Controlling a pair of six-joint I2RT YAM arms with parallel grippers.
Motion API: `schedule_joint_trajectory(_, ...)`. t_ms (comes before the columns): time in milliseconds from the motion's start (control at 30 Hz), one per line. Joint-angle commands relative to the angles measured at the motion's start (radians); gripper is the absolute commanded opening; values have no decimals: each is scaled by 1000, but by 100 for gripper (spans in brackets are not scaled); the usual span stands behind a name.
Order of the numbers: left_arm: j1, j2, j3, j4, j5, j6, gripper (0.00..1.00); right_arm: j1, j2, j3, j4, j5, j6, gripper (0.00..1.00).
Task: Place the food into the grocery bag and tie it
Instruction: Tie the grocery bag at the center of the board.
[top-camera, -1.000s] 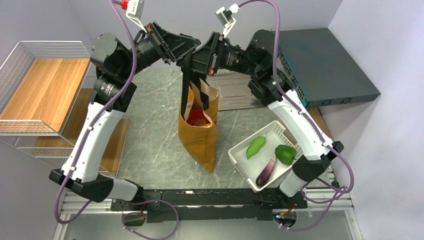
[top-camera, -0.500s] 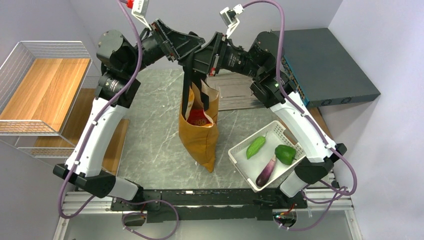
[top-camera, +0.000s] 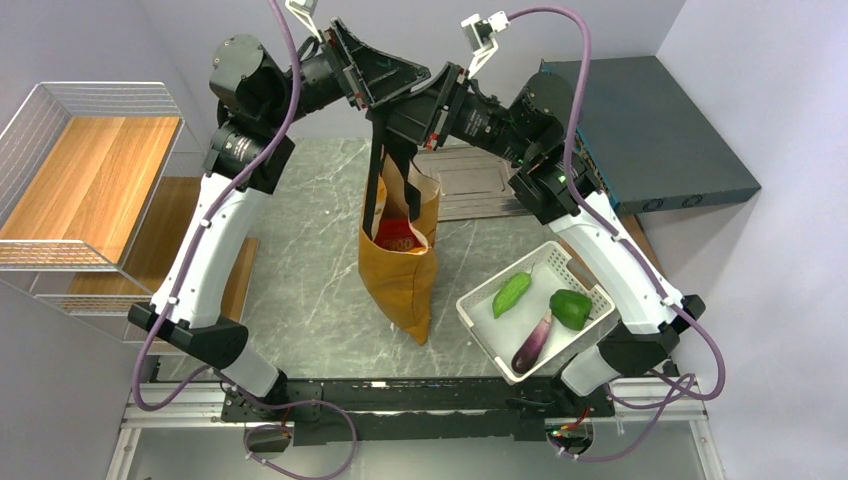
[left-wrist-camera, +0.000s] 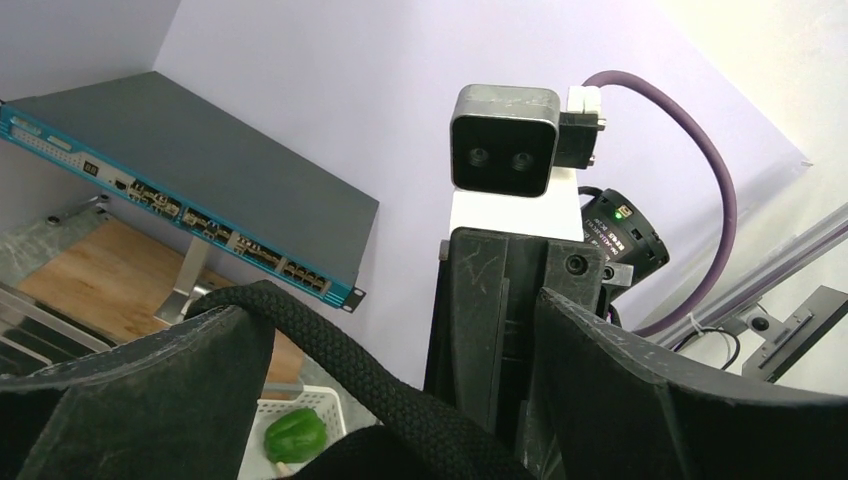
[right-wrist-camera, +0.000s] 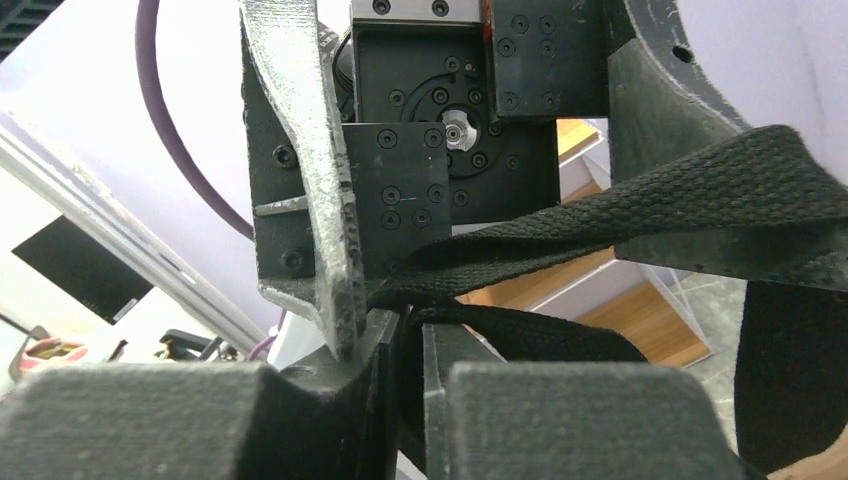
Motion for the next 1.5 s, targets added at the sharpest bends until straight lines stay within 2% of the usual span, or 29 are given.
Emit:
schedule_joint_trajectory(0, 12, -2, 49, 2, 4, 23, 99, 10, -104, 14, 162, 34, -47, 16)
schedule_joint_trajectory(300, 54, -1, 53, 31, 22, -2, 100, 7, -120, 23, 134, 46, -75, 36)
schedule_joint_trajectory(533, 49, 0, 49, 51, 14, -22, 99, 4, -121, -5, 172, 18, -40, 36)
schedule_joint_trajectory(667, 46, 30, 136, 3, 12, -10, 99, 4, -131, -46, 156, 15, -56, 36)
schedule_joint_trajectory(900, 46, 38, 191, -34, 0, -6, 100, -3, -195, -133, 105, 70, -111, 29)
schedule_joint_trajectory(1100, 49, -22, 138, -132, -33, 82, 99, -14, -182, -57, 7, 68, -167, 23)
schedule_joint_trajectory(1233, 49, -17, 165, -112, -24, 55, 98, -16, -195, -91, -30, 96, -188, 20)
schedule_joint_trajectory(1467, 49, 1, 231, -68, -23, -31, 98, -30, -163, -79, -144, 195, -219, 4)
